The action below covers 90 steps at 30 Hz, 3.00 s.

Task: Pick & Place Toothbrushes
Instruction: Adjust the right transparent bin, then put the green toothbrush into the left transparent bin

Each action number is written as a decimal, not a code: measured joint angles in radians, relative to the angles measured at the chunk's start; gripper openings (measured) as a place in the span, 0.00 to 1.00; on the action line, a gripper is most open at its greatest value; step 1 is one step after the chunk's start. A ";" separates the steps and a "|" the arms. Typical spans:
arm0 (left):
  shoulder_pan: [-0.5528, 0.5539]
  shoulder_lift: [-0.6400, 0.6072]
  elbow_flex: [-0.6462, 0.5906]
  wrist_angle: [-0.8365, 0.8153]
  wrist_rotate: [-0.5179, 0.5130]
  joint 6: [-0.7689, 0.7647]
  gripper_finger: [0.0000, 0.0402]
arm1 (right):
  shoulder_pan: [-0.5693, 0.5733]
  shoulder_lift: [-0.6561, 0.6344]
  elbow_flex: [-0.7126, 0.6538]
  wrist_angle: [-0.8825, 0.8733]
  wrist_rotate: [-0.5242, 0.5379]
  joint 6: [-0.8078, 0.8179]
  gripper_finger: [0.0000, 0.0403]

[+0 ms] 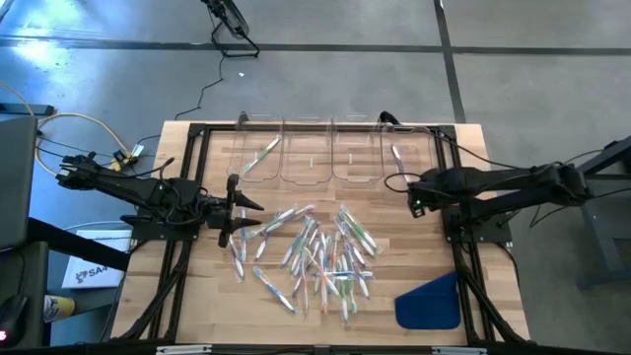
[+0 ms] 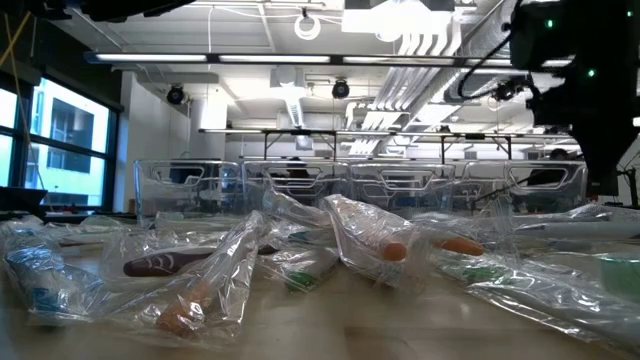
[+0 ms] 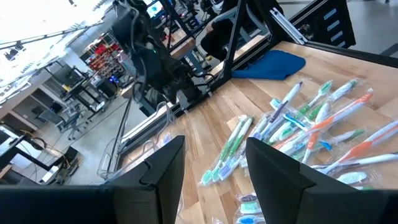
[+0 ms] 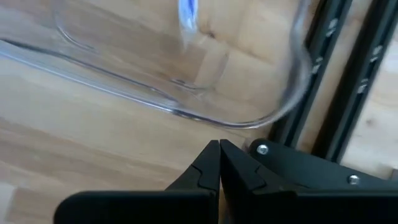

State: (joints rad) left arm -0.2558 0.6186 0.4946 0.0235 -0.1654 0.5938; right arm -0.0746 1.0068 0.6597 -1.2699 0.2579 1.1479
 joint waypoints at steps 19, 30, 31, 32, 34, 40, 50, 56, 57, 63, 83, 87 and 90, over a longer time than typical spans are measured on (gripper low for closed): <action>0.000 0.000 0.000 0.000 0.000 0.003 0.41 | -0.090 -0.001 -0.075 0.240 0.158 -0.169 0.01; 0.000 0.000 0.000 0.000 0.000 0.003 0.41 | -0.208 -0.001 -0.075 0.398 0.101 -0.344 0.01; 0.000 0.000 0.000 -0.001 0.000 0.003 0.41 | -0.214 -0.001 -0.075 0.394 0.098 -0.351 0.01; 0.000 0.000 0.000 -0.004 0.000 0.003 0.41 | -0.218 -0.001 -0.075 0.393 0.094 -0.358 0.01; 0.000 0.000 0.000 -0.006 0.000 0.001 0.41 | -0.222 -0.001 -0.075 0.394 0.075 -0.367 0.01; 0.000 0.000 0.000 -0.028 0.000 0.000 0.41 | -0.211 -0.016 -0.075 0.351 0.011 -0.362 0.01; 0.000 0.000 -0.001 -0.027 0.000 0.000 0.41 | -0.102 -0.088 0.055 0.334 0.091 -0.410 0.01; 0.000 0.000 -0.001 -0.026 0.000 0.000 0.41 | -0.038 -0.146 0.135 0.387 0.095 -0.452 0.01; 0.000 0.000 -0.001 -0.026 0.000 0.000 0.41 | -0.022 -0.155 0.135 0.422 0.084 -0.474 0.01; 0.000 0.000 -0.001 -0.026 0.000 0.003 0.41 | 0.099 -0.165 0.135 0.653 0.079 -0.595 0.01; 0.000 0.000 -0.001 -0.026 0.000 0.003 0.41 | 0.283 -0.164 0.134 1.048 0.084 -0.861 0.01; 0.000 0.000 -0.001 -0.026 -0.001 0.003 0.41 | 0.283 -0.150 0.134 1.044 0.084 -0.839 0.01; 0.000 0.000 -0.001 -0.026 0.000 0.001 0.41 | 0.283 -0.131 0.133 1.041 0.084 -0.803 0.01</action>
State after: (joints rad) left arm -0.2558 0.6189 0.4934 -0.0021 -0.1658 0.5944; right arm 0.2089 0.8761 0.7925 -0.2288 0.3416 0.3448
